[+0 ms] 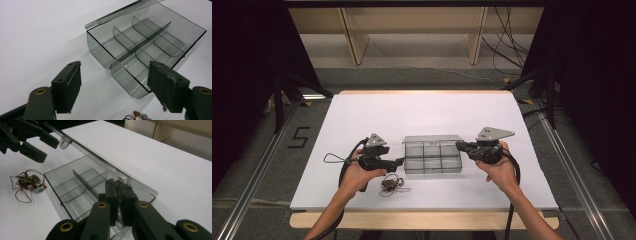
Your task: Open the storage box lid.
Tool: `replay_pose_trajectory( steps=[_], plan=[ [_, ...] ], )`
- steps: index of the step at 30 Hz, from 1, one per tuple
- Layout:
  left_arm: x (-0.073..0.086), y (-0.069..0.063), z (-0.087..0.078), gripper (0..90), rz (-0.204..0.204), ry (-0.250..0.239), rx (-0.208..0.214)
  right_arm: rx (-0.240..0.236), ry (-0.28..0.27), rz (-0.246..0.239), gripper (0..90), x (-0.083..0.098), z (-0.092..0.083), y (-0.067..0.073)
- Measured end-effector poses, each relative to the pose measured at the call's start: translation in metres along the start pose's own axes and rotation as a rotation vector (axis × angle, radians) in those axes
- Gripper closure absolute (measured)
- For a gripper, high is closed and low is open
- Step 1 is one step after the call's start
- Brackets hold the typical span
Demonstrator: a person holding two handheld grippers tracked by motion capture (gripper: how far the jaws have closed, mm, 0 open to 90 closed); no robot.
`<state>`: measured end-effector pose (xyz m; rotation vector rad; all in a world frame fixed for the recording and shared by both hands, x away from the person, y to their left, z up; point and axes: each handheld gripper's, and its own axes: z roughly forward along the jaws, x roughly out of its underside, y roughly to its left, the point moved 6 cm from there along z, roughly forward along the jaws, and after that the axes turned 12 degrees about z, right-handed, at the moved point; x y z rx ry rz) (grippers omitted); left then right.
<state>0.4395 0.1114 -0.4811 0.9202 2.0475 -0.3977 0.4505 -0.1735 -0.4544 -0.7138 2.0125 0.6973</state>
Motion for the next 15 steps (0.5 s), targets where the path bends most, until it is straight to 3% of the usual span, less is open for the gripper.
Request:
replay_pose_trajectory(
  steps=[1,4,5,7,8,9,10,13,15],
  plan=[
    [-0.003,0.001,0.0,27.1,-0.001,-0.022,-0.01,0.001,0.007,0.022,87.4,0.0,0.0,0.0],
    [-0.007,0.002,-0.001,27.1,-0.004,-0.029,-0.019,0.003,-0.006,0.019,87.4,-0.002,0.0,-0.001],
    [-0.008,0.004,-0.001,27.1,0.012,-0.03,-0.025,0.004,-0.008,-0.005,87.3,-0.004,0.0,-0.004],
    [-0.01,0.004,0.002,27.1,-0.015,-0.044,-0.022,0.003,-0.013,0.013,87.2,-0.005,0.001,-0.003],
    [-0.011,0.005,0.002,27.2,-0.007,-0.039,-0.025,0.001,0.004,0.034,87.2,-0.005,0.0,-0.002],
    [-0.013,0.005,0.004,27.2,-0.013,-0.06,-0.038,0.002,-0.008,0.027,87.0,-0.006,0.001,-0.004],
    [-0.013,0.007,0.002,27.2,0.003,-0.038,-0.029,0.003,-0.024,0.005,87.0,-0.008,0.003,-0.006],
    [-0.018,0.009,0.004,27.4,0.008,-0.058,-0.032,-0.001,-0.003,0.038,87.0,-0.007,0.002,-0.006],
    [-0.021,0.012,0.005,27.3,0.009,-0.068,-0.044,0.005,-0.019,0.02,87.0,-0.01,0.002,-0.008]
  ],
)
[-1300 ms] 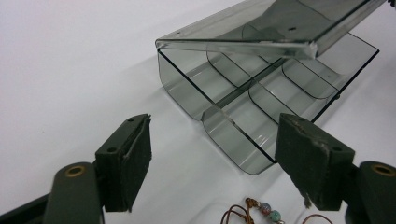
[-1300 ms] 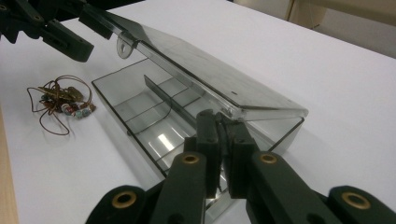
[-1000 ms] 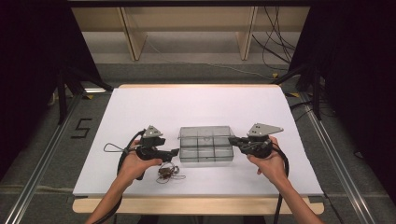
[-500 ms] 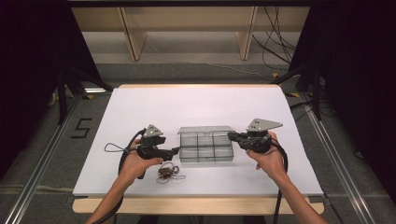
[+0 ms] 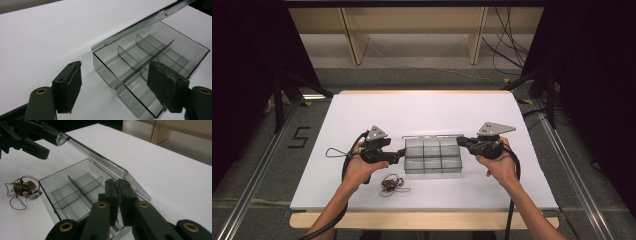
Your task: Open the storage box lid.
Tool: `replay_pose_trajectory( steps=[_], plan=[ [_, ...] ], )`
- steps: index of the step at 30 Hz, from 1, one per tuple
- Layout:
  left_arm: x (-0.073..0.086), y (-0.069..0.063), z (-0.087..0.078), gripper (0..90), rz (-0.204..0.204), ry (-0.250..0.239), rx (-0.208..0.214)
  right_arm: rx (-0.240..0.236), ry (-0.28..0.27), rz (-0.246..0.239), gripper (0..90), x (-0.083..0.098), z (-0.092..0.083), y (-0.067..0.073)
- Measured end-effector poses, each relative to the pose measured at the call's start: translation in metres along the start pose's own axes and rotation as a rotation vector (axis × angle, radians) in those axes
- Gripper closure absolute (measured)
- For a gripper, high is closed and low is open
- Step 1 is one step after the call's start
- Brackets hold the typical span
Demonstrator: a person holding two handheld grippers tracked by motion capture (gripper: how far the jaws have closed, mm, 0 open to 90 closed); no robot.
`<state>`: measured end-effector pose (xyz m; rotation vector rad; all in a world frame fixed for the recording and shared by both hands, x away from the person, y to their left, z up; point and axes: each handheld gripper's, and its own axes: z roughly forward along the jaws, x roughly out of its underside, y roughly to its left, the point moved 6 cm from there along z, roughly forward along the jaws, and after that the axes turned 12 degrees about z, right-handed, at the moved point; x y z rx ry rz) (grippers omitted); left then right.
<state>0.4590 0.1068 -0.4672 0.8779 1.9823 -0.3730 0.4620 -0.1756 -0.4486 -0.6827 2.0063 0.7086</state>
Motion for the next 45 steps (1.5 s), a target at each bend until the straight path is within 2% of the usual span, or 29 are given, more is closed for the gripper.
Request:
replay_pose_trajectory(
  steps=[1,2,3,4,5,6,7,8,9,10,12,13,14,15,16,17,18,20,21,22,26,27,29,32,34,35,36,45],
  plan=[
    [-0.001,0.001,0.0,27.4,0.008,0.002,-0.008,-0.001,0.001,0.018,87.0,-0.001,0.0,0.001],
    [-0.001,0.002,0.0,27.4,0.022,0.006,-0.016,-0.002,0.002,0.016,87.0,-0.001,0.0,0.0],
    [-0.003,0.002,0.002,27.4,0.015,-0.01,-0.016,-0.003,0.006,0.014,87.0,-0.002,0.0,0.0],
    [-0.004,0.003,0.002,27.5,0.026,0.002,-0.016,0.002,-0.01,0.006,87.0,-0.003,0.001,-0.001],
    [-0.005,0.003,0.004,27.9,0.031,-0.01,-0.005,-0.004,-0.002,0.001,86.9,-0.004,0.002,-0.001],
    [-0.007,0.003,0.006,28.4,0.032,-0.014,-0.01,-0.003,-0.006,0.018,86.8,-0.004,0.003,0.0],
    [-0.009,0.003,0.008,29.0,0.026,-0.025,-0.008,-0.002,-0.008,-0.003,86.8,-0.006,0.003,-0.002],
    [-0.01,0.005,0.01,29.2,0.05,-0.019,-0.004,-0.003,0.006,0.01,86.8,-0.005,0.003,-0.001],
    [-0.013,0.004,0.013,29.3,0.023,-0.042,-0.01,-0.008,0.009,0.02,86.8,-0.005,0.003,-0.001],
    [-0.014,0.005,0.015,29.6,0.025,-0.046,-0.003,-0.002,-0.005,0.01,86.8,-0.006,0.005,-0.002],
    [-0.017,0.005,0.018,30.1,0.026,-0.049,0.007,-0.011,0.01,0.014,86.8,-0.006,0.006,-0.002],
    [-0.018,0.006,0.019,30.2,0.03,-0.051,0.004,-0.007,0.004,0.0,86.8,-0.007,0.006,-0.003],
    [-0.019,0.008,0.02,30.4,0.046,-0.044,0.013,0.002,-0.007,-0.007,86.8,-0.008,0.007,-0.005],
    [-0.02,0.008,0.021,30.5,0.026,-0.053,0.002,-0.005,-0.006,0.021,86.8,-0.007,0.008,-0.004],
    [-0.02,0.009,0.022,31.0,0.034,-0.049,0.003,-0.01,0.007,0.028,86.8,-0.007,0.007,-0.004],
    [-0.02,0.01,0.023,31.5,0.028,-0.056,0.009,0.007,-0.012,0.006,86.8,-0.008,0.007,-0.007],
    [-0.02,0.01,0.023,31.9,0.024,-0.056,0.005,0.0,0.009,0.035,86.8,-0.007,0.007,-0.006],
    [-0.02,0.011,0.024,32.3,0.022,-0.058,0.007,0.001,0.004,0.03,86.8,-0.007,0.008,-0.007],
    [-0.019,0.012,0.024,32.4,0.037,-0.046,0.014,-0.005,0.01,0.029,86.8,-0.006,0.008,-0.008],
    [-0.019,0.012,0.024,32.9,0.038,-0.044,0.019,0.002,-0.009,0.033,86.8,-0.007,0.009,-0.008],
    [-0.018,0.011,0.029,35.1,0.037,-0.052,0.022,-0.004,0.001,0.03,86.8,-0.008,0.009,-0.009],
    [-0.018,0.011,0.03,35.2,0.035,-0.051,0.02,-0.002,0.004,0.016,86.8,-0.008,0.009,-0.01],
    [-0.018,0.011,0.033,36.4,0.04,-0.053,0.025,0.001,-0.005,0.041,86.8,-0.009,0.01,-0.009],
    [-0.019,0.012,0.036,38.1,0.047,-0.063,0.036,-0.001,-0.003,0.017,86.8,-0.012,0.009,-0.011],
    [-0.019,0.014,0.037,38.5,0.057,-0.051,0.035,-0.013,-0.003,0.042,86.8,-0.012,0.01,-0.009],
    [-0.02,0.014,0.039,38.7,0.044,-0.064,0.039,-0.001,-0.004,0.045,86.8,-0.012,0.01,-0.01],
    [-0.02,0.015,0.04,39.0,0.045,-0.063,0.034,0.004,-0.013,0.021,86.8,-0.013,0.011,-0.012],
    [-0.017,0.016,0.047,43.6,0.05,-0.062,0.048,0.001,-0.007,0.044,86.8,-0.012,0.014,-0.014]
  ],
)
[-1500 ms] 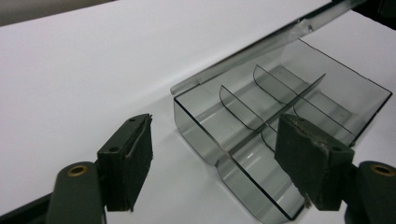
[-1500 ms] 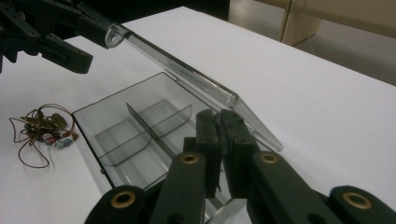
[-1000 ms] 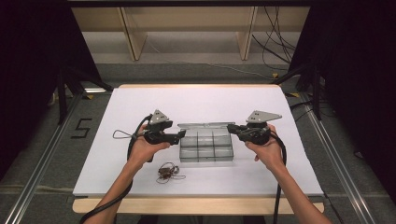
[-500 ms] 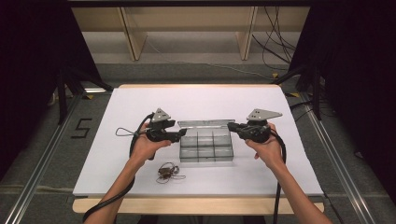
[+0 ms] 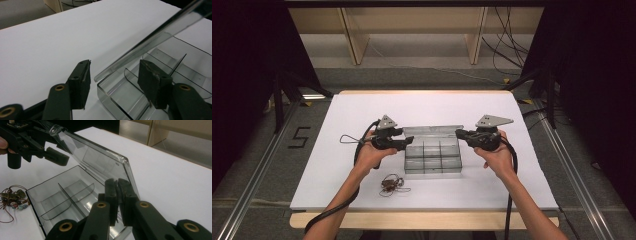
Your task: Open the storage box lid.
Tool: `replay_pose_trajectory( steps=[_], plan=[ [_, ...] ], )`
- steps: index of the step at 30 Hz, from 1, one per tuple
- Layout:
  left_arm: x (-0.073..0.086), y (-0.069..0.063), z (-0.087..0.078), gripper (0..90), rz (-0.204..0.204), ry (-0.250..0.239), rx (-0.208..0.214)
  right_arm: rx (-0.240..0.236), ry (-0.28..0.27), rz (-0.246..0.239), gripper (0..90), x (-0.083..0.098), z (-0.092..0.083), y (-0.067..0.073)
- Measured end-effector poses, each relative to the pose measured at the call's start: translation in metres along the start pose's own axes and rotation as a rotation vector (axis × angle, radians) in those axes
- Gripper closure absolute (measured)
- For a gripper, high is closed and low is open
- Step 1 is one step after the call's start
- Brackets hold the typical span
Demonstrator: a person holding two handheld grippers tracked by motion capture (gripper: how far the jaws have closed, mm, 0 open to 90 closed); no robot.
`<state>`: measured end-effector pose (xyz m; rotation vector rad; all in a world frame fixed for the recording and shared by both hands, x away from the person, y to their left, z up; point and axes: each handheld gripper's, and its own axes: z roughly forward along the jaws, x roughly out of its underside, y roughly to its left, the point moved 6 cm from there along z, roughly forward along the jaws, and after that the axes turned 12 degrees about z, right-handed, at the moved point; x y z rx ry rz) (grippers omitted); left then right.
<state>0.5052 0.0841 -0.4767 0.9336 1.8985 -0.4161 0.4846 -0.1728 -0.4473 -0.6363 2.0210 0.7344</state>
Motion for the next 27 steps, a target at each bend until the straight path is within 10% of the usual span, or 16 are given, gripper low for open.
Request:
replay_pose_trajectory(
  steps=[27],
  plan=[
    [-0.0022,0.0068,0.0024,65.7,0.024,-0.045,0.018,0.022,-0.009,0.011,86.8,-0.0034,0.0047,-0.0047]
  ],
)
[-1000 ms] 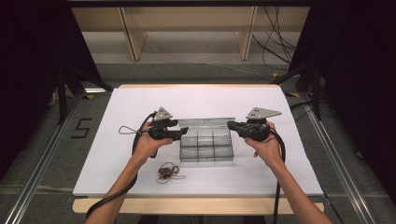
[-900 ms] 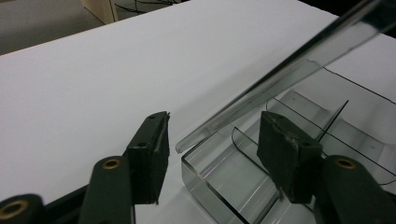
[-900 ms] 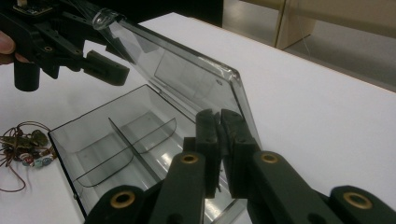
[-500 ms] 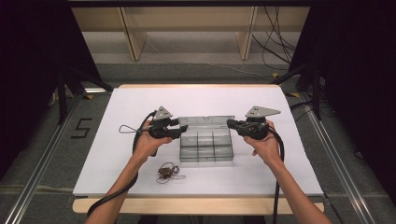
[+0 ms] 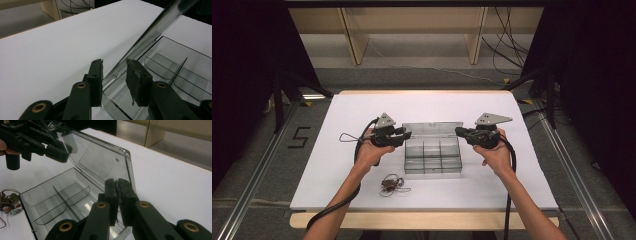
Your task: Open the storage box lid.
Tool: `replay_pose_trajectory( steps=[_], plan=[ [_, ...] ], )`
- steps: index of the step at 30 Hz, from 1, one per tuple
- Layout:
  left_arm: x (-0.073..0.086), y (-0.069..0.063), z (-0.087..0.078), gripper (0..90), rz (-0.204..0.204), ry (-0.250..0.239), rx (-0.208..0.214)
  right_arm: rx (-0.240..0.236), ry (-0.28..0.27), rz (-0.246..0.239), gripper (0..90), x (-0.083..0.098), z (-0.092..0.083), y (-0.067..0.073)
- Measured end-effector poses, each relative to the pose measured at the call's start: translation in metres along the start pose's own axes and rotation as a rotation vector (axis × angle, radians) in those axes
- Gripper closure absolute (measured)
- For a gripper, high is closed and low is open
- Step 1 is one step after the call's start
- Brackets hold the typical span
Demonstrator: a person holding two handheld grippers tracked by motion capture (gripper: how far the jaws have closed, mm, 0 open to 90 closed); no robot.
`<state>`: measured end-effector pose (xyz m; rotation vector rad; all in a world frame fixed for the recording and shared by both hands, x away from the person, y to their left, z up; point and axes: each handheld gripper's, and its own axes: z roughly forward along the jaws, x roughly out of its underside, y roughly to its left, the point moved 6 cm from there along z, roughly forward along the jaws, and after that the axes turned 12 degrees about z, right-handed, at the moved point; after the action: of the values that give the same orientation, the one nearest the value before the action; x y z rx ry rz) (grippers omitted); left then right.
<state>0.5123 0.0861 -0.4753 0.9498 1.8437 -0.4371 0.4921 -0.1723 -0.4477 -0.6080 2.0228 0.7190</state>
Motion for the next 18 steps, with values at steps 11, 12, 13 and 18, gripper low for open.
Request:
replay_pose_trajectory(
  steps=[11,12,13,18],
  plan=[
    [-0.003,0.003,0.004,69.8,0.02,-0.01,-0.001,-0.002,0.02,-0.003,85.4,0.011,-0.002,0.002],
    [-0.003,0.004,0.004,69.8,0.023,-0.012,0.004,0.0,0.034,-0.016,84.5,0.014,-0.004,0.003],
    [-0.003,0.004,0.004,69.9,0.023,-0.01,0.001,0.005,0.032,-0.03,83.8,0.016,-0.006,0.003],
    [-0.004,0.005,0.006,70.1,0.028,-0.01,0.001,0.023,0.068,-0.047,80.8,0.034,-0.017,0.003]
  ],
)
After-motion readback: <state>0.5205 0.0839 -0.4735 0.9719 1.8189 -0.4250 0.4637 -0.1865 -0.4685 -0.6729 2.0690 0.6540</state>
